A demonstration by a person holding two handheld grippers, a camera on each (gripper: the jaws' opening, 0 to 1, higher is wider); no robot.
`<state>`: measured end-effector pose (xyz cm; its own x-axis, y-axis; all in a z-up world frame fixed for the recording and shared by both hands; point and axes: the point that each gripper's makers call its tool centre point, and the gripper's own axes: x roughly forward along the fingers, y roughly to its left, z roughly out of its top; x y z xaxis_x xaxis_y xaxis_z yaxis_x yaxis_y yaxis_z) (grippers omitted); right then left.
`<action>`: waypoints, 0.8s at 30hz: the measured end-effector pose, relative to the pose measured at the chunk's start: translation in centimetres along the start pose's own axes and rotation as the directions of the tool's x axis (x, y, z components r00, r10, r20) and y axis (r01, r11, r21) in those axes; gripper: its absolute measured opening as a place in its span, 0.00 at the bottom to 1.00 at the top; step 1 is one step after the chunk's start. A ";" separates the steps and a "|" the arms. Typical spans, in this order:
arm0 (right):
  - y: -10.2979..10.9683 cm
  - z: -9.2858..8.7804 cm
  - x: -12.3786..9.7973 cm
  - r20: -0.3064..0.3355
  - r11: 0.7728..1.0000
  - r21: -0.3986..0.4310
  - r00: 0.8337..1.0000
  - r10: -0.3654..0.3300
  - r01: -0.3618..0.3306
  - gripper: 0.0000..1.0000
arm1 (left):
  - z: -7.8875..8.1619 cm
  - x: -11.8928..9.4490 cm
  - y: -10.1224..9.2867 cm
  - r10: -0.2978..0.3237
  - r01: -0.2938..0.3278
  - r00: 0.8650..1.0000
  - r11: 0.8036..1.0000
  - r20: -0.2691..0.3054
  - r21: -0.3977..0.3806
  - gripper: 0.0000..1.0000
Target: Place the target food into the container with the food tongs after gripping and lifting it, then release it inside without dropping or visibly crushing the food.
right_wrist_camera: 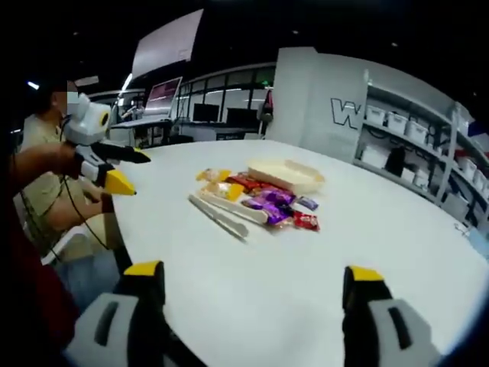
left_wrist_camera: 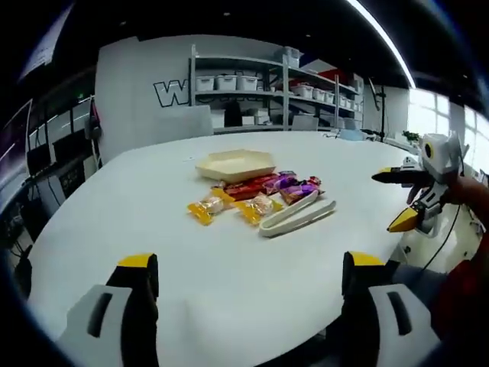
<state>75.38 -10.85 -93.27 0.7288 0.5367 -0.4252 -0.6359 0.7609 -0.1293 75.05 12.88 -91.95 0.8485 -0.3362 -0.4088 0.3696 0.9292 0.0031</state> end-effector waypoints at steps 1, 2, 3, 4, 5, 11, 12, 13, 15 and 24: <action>0.0 0.0 0.0 -0.001 1.000 -0.001 1.000 -0.001 0.001 0.97 | 0.1 0.0 -0.1 -0.004 0.004 1.000 1.000 0.000 -0.005 0.99; 0.0 0.0 0.0 -0.001 1.000 -0.002 1.000 -0.001 0.001 0.96 | 0.3 0.0 -0.2 -0.010 0.011 1.000 1.000 0.012 -0.018 0.99; -0.1 0.1 0.0 0.000 1.000 -0.002 1.000 -0.002 0.002 0.96 | 0.4 0.0 -0.2 -0.011 0.012 1.000 1.000 0.016 -0.022 0.99; -0.1 0.1 0.1 0.001 1.000 -0.001 1.000 -0.002 0.002 0.96 | 0.5 0.0 -0.1 -0.011 0.011 1.000 1.000 0.018 -0.024 0.99; -0.1 0.0 0.1 -0.001 1.000 -0.001 1.000 -0.001 0.001 0.96 | 0.6 0.0 -0.1 -0.009 0.009 1.000 1.000 0.017 -0.021 0.99; -0.1 -0.2 0.3 -0.006 1.000 0.003 1.000 0.001 -0.001 0.96 | 0.2 0.2 0.1 -0.004 0.004 1.000 1.000 0.002 -0.007 0.99; -0.1 -0.3 0.3 -0.010 1.000 0.005 1.000 0.000 0.000 0.96 | 0.1 0.2 0.1 -0.003 0.003 1.000 1.000 0.002 -0.007 0.99; -0.1 -0.4 0.3 -0.013 1.000 0.005 1.000 0.000 0.000 0.96 | 0.1 0.2 0.1 -0.002 0.002 1.000 1.000 0.000 -0.008 0.99; -0.1 -0.4 0.4 -0.014 1.000 0.006 1.000 -0.002 0.002 0.96 | 0.0 0.2 0.2 -0.001 0.001 1.000 1.000 -0.002 -0.009 0.99; 0.0 -0.3 0.4 -0.013 1.000 0.004 1.000 0.001 -0.001 0.96 | -0.2 0.0 0.3 -0.003 0.003 1.000 0.999 -0.002 -0.033 0.98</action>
<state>75.61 -10.73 -93.74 0.7249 0.5327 -0.4366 -0.6355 0.7618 -0.1256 75.12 13.19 -92.12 0.8465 -0.3391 -0.4105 0.3598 0.9326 -0.0285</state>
